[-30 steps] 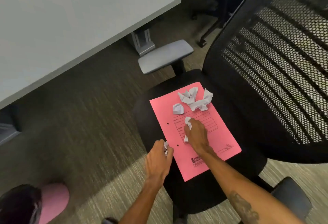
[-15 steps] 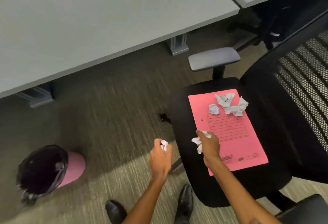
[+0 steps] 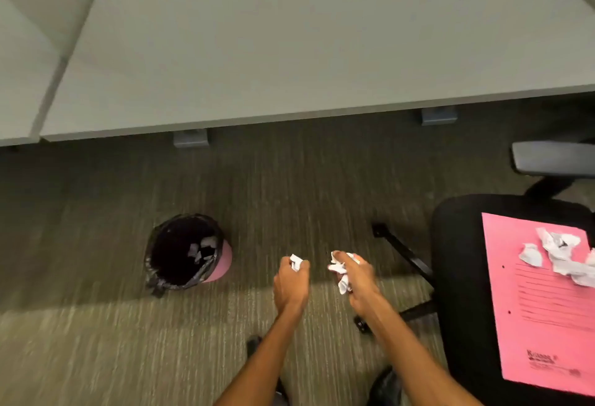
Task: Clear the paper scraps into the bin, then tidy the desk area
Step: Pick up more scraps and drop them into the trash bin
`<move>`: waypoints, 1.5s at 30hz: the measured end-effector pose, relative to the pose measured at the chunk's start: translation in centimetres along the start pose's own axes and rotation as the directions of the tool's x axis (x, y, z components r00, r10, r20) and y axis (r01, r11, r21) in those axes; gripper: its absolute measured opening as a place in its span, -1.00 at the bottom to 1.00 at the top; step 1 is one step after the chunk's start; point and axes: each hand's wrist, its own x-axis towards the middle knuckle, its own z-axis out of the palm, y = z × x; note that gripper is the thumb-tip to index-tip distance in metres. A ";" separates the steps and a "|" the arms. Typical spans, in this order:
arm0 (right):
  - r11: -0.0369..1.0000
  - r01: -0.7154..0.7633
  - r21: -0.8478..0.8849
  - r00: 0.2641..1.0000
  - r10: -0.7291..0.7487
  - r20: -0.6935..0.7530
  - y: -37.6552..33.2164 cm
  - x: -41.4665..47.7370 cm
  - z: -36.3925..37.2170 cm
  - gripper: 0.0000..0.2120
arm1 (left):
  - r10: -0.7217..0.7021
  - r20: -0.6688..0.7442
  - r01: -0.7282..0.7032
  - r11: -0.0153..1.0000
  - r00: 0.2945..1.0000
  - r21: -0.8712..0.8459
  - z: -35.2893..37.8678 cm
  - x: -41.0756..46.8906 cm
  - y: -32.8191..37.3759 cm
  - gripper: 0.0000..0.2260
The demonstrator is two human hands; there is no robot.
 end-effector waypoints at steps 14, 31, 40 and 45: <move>0.989 -0.083 -0.119 0.967 0.109 0.229 6.3 -3.6 26.5 -0.90 | -0.349 -0.037 0.296 0.841 0.936 -0.453 -20.0 12.2 -6.5 -0.85; 0.952 -0.105 -0.288 0.967 0.165 0.193 9.6 0.0 45.0 -0.87 | -0.514 0.044 0.406 0.619 0.856 -0.673 -32.6 25.5 -9.3 -0.68; 0.857 -0.088 -0.508 0.975 0.178 0.131 10.2 3.6 48.1 -0.86 | -0.517 0.103 0.456 0.622 0.850 -0.636 -33.7 29.2 -9.0 -0.85; 0.835 -0.100 -0.541 0.951 0.240 0.194 10.2 5.1 49.4 -0.85 | -0.511 0.204 0.521 0.616 0.835 -0.591 -34.5 30.5 -9.4 -0.82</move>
